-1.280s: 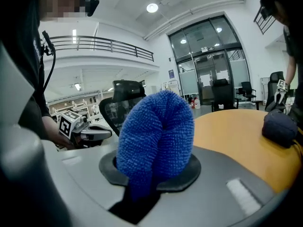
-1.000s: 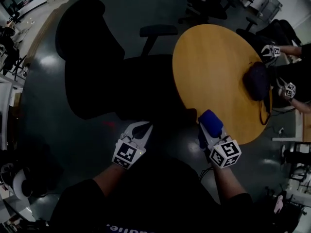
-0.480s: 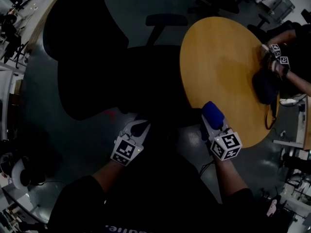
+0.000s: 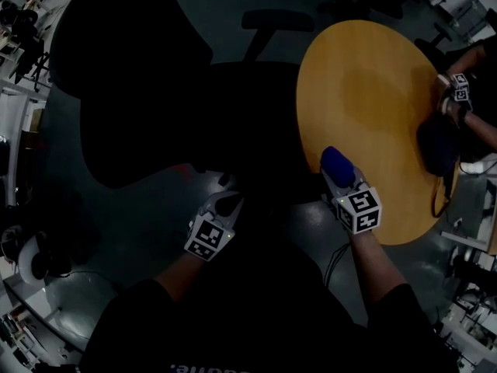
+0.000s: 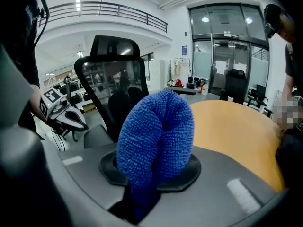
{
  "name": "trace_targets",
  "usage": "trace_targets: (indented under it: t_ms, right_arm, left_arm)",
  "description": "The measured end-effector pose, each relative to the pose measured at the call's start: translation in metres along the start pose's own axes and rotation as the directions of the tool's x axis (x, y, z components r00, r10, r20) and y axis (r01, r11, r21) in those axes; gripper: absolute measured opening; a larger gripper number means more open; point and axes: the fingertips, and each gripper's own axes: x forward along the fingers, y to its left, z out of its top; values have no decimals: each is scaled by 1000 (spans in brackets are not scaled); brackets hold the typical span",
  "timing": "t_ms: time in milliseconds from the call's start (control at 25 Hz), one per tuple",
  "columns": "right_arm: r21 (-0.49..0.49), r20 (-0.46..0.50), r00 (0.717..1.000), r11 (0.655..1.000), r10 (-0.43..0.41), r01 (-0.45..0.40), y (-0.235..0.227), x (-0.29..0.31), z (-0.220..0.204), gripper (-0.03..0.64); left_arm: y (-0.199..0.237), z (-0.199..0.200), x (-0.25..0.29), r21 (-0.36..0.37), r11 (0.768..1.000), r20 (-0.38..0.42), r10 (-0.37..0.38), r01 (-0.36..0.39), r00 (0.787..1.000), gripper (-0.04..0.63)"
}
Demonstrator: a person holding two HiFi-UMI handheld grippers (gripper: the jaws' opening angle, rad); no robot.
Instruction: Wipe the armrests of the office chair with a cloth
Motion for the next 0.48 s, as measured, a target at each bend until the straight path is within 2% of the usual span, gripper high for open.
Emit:
trace_targets:
  t_ms: [240, 480]
  right_arm:
    - [-29, -85, 994, 997, 73, -76, 10, 28, -13, 106]
    - [-63, -101, 989, 991, 109, -116, 33, 41, -6, 106]
  left_arm:
    - [1, -7, 7, -20, 1000, -14, 11, -12, 1000, 14]
    - [-2, -11, 7, -30, 1000, -13, 8, -9, 1000, 14]
